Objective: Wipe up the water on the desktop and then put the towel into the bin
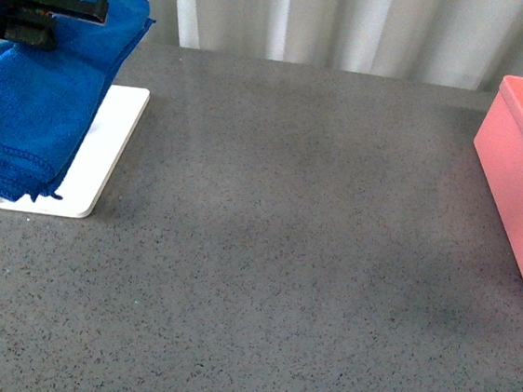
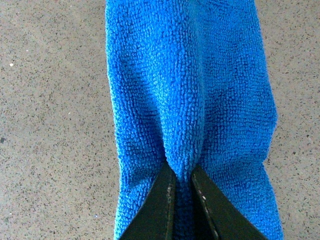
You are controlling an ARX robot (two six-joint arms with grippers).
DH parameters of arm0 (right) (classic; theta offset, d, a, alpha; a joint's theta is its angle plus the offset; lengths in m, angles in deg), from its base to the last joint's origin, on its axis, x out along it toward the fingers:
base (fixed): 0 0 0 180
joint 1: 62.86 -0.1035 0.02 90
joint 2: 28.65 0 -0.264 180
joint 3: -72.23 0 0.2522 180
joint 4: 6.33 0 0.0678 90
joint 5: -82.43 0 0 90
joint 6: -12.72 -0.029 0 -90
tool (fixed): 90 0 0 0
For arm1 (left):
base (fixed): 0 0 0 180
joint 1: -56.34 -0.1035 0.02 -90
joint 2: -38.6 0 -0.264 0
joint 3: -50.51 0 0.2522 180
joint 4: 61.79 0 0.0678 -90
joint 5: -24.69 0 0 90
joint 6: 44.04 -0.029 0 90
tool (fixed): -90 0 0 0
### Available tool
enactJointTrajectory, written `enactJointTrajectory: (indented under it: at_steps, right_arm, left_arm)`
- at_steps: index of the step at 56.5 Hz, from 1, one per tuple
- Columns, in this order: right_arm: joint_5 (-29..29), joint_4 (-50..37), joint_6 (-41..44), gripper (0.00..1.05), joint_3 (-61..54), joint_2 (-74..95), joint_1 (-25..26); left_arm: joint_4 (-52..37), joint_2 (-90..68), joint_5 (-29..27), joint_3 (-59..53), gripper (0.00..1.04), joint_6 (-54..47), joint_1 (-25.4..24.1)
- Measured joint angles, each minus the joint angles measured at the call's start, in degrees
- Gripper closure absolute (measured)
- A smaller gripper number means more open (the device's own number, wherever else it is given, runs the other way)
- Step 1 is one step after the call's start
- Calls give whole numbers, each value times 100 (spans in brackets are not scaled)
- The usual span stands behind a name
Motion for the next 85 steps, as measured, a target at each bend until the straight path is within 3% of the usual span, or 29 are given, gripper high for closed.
enactJointTrajectory:
  at_steps: [22,43,57,74,85]
  right_arm:
    - [0,0,0,7,0,0,-2]
    - [0,0,0,7,0,0,-2]
    - [0,0,0,7,0,0,-2]
    - [0,0,0,7,0,0,-2]
    - [0,0,0,7,0,0,0]
  left_arm:
    - [203,815,798,-66,101,256,55]
    - [372,1880,2437,-31,101,1300,503]
    - [-887,2564,3504,-739,101,2511,1187]
    - [-1805,2575,3121,-1373,101,2879,2197]
    - [-1875,2544,2914,-1475,101,2780,2323]
